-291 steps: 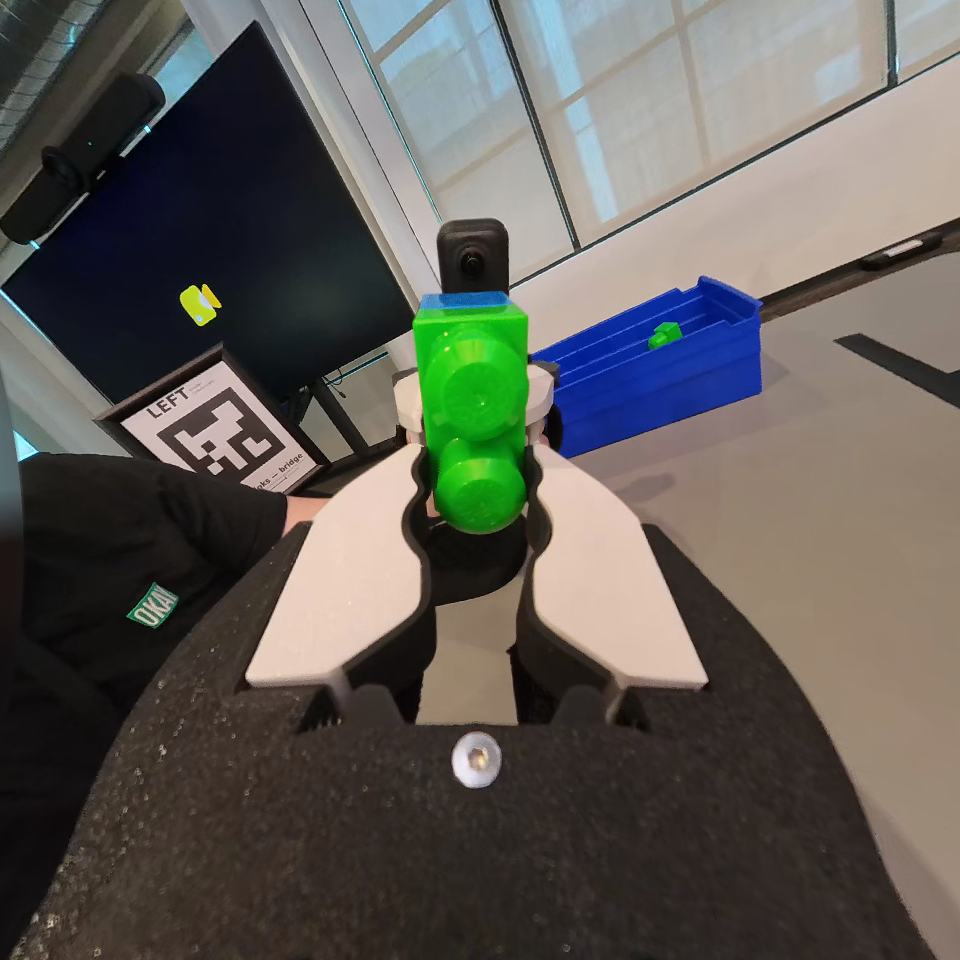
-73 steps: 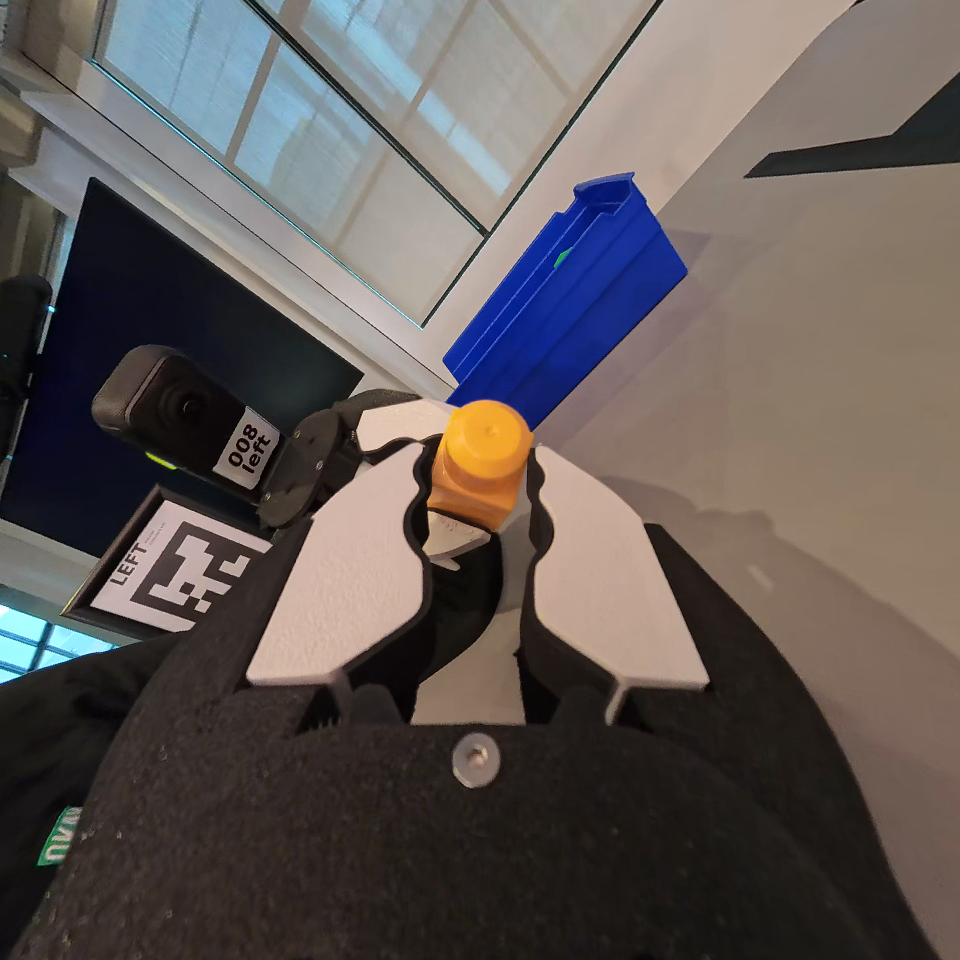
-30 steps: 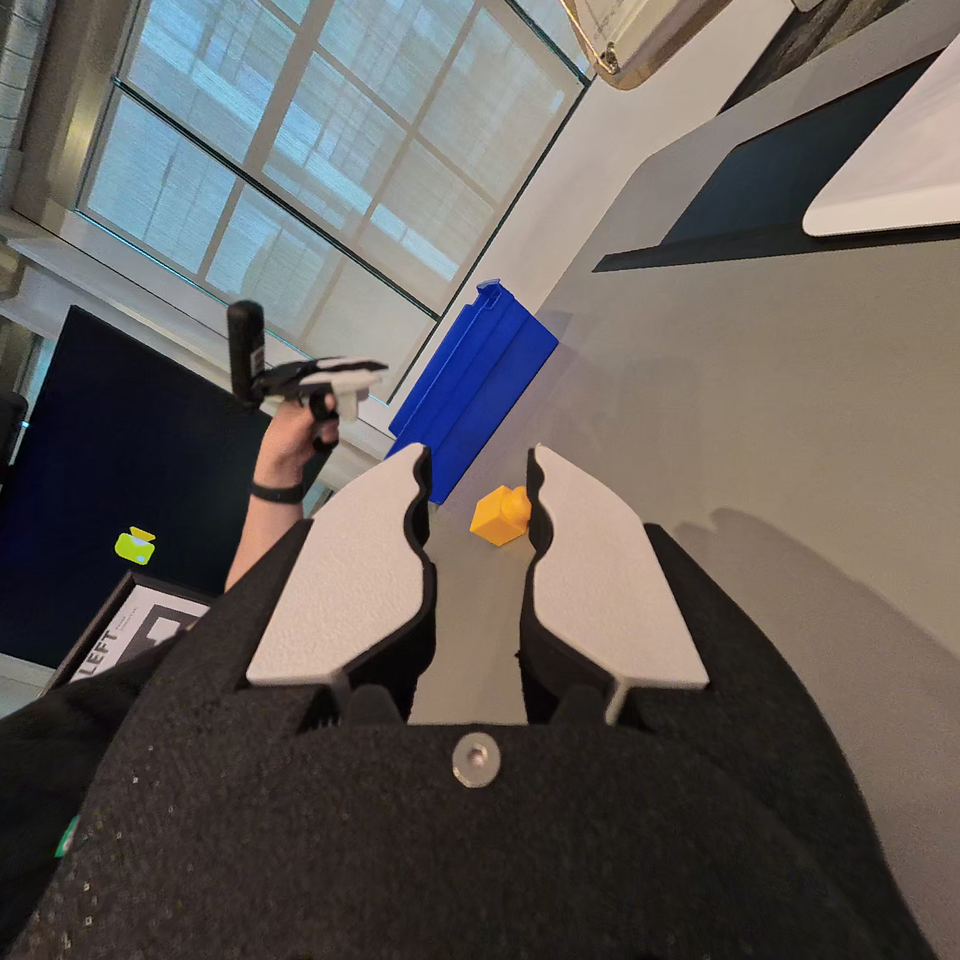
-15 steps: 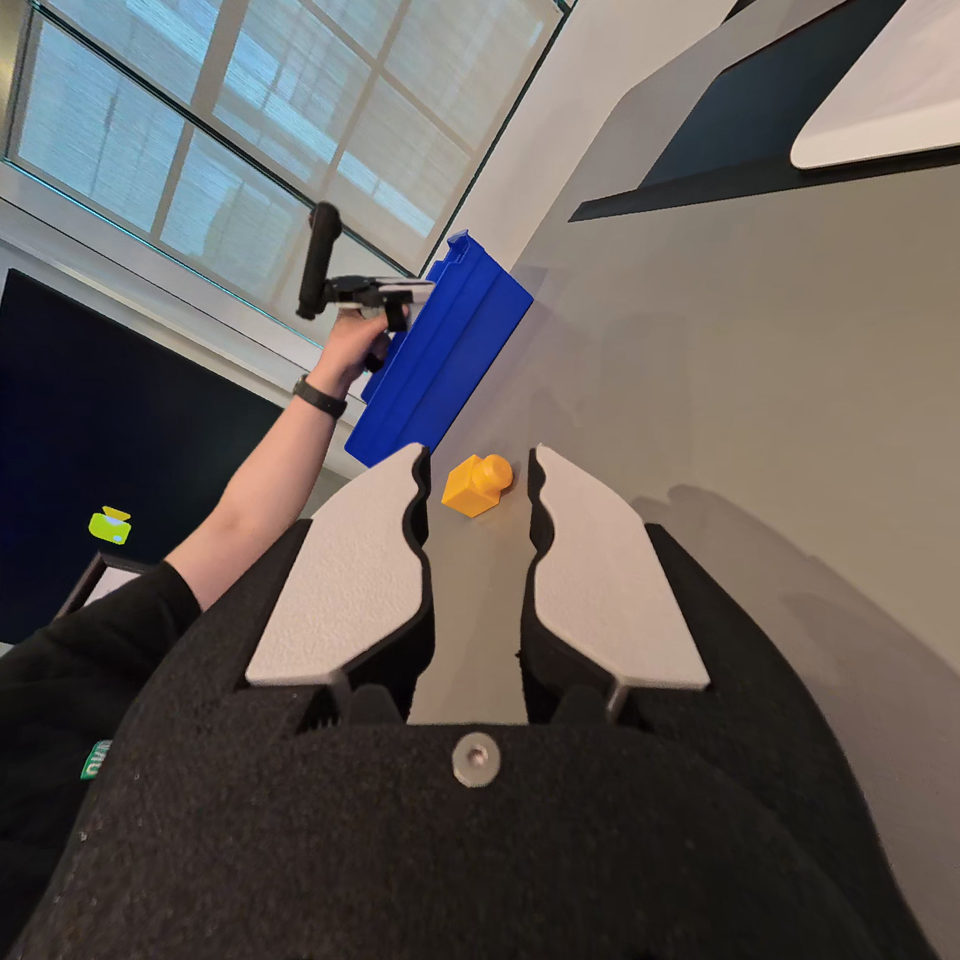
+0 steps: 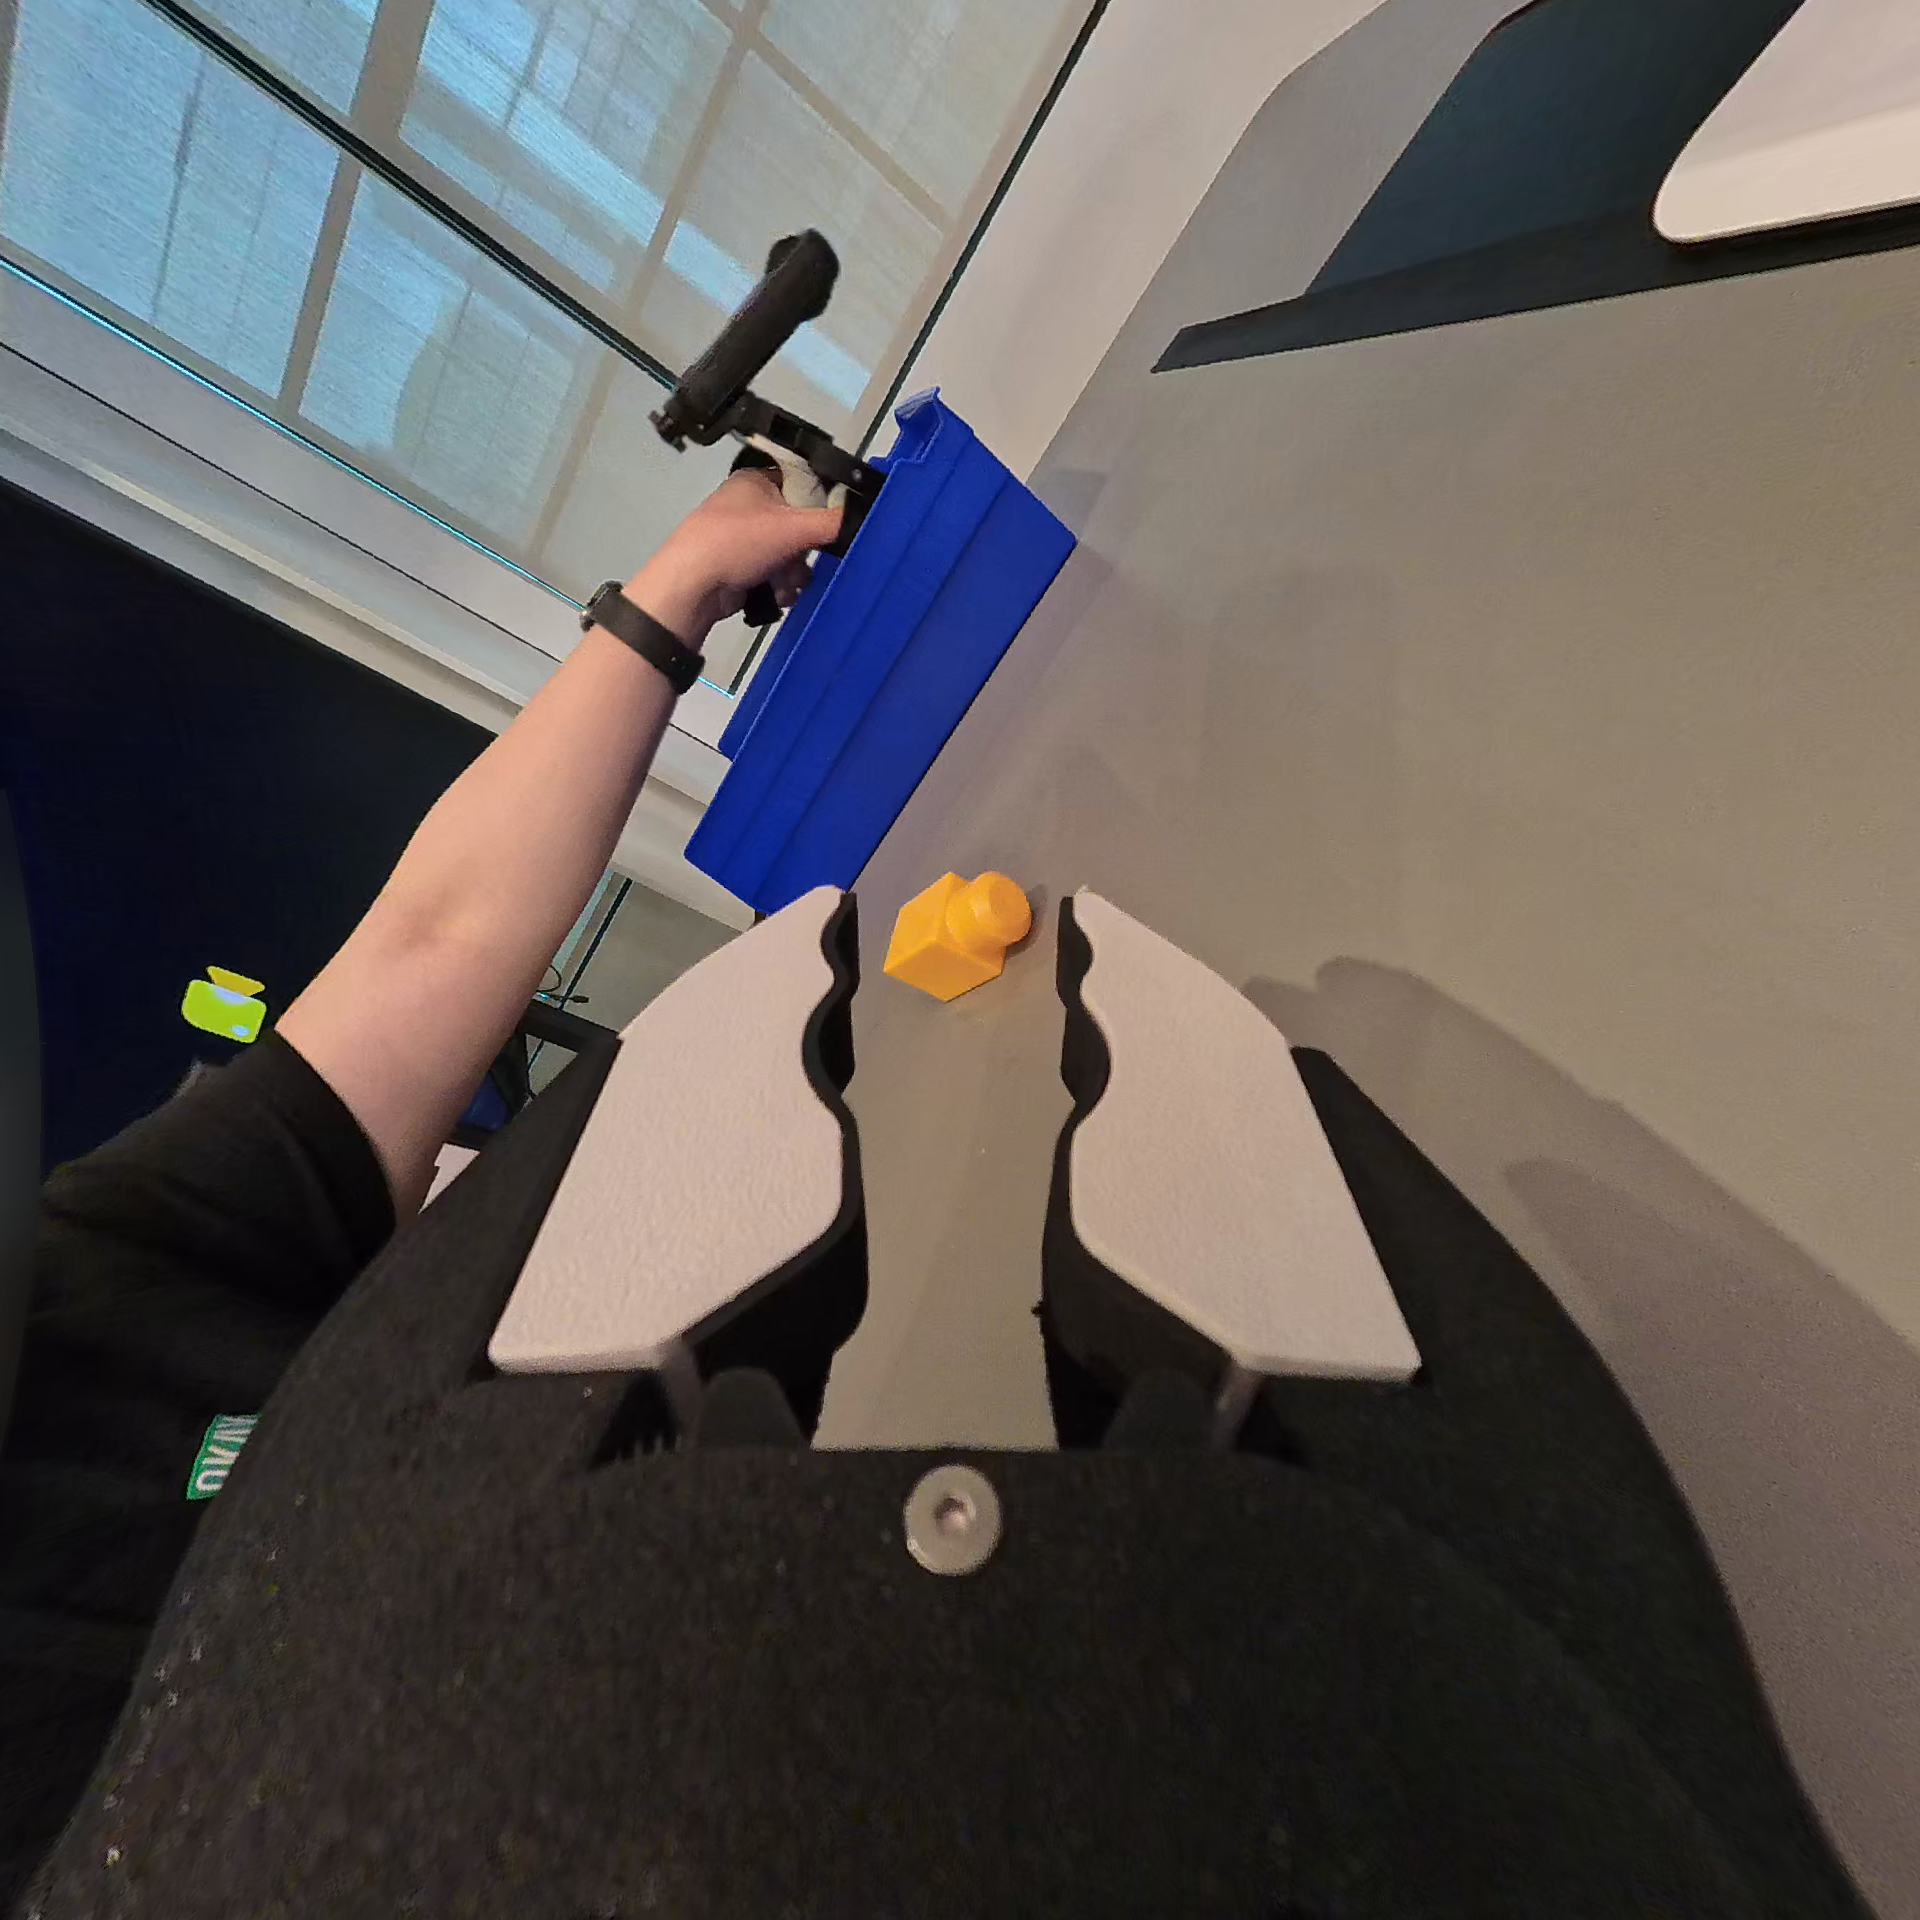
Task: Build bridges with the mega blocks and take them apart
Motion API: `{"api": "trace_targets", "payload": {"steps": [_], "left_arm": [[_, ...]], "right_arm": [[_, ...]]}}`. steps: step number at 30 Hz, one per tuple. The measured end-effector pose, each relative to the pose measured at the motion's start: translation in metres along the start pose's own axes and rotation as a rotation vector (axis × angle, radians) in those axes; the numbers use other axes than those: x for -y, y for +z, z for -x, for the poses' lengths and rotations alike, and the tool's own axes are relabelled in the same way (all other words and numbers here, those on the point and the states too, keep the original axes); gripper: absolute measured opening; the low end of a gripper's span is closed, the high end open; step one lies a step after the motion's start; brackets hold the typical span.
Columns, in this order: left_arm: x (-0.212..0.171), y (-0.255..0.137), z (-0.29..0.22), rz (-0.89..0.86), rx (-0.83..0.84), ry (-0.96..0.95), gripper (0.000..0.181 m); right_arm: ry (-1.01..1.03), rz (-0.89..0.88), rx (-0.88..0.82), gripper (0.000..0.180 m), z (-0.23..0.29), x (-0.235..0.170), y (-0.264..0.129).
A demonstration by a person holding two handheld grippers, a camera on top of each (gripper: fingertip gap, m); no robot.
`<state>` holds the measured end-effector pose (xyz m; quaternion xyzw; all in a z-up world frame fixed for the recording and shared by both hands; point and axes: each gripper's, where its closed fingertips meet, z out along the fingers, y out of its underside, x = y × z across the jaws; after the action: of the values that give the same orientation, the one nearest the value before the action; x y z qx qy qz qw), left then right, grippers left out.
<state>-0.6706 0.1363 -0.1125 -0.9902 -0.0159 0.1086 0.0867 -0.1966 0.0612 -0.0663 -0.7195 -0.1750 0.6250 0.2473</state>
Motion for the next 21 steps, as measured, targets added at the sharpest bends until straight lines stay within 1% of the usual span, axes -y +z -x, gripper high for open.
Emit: {"api": "trace_targets", "payload": {"steps": [4, 7, 11, 12, 17, 19, 21], "left_arm": [[0.0, 0.006, 0.007, 0.031, 0.064, -0.007, 0.048], [-0.004, 0.007, 0.009, 0.067, 0.078, -0.032, 0.05], [-0.004, 0.007, 0.013, 0.065, 0.088, -0.053, 0.052], [-0.005, 0.008, 0.014, 0.068, 0.089, -0.057, 0.057], [-0.001, 0.008, 0.009, 0.061, 0.074, -0.038, 0.055], [0.003, 0.007, 0.006, 0.047, 0.053, -0.034, 0.05], [0.005, 0.006, 0.003, 0.046, 0.029, -0.038, 0.051]], "right_arm": [[0.002, -0.006, 0.008, 0.036, 0.001, 0.002, -0.001], [0.004, -0.011, 0.019, 0.035, 0.003, 0.003, -0.001], [0.004, -0.006, 0.022, 0.036, 0.004, 0.002, 0.0], [0.006, -0.005, 0.025, 0.035, 0.004, 0.002, 0.0], [0.011, -0.003, 0.029, 0.035, 0.004, 0.002, 0.001], [0.013, -0.001, 0.033, 0.035, 0.004, 0.002, 0.001], [0.015, -0.001, 0.035, 0.035, 0.004, 0.002, 0.001]]}}
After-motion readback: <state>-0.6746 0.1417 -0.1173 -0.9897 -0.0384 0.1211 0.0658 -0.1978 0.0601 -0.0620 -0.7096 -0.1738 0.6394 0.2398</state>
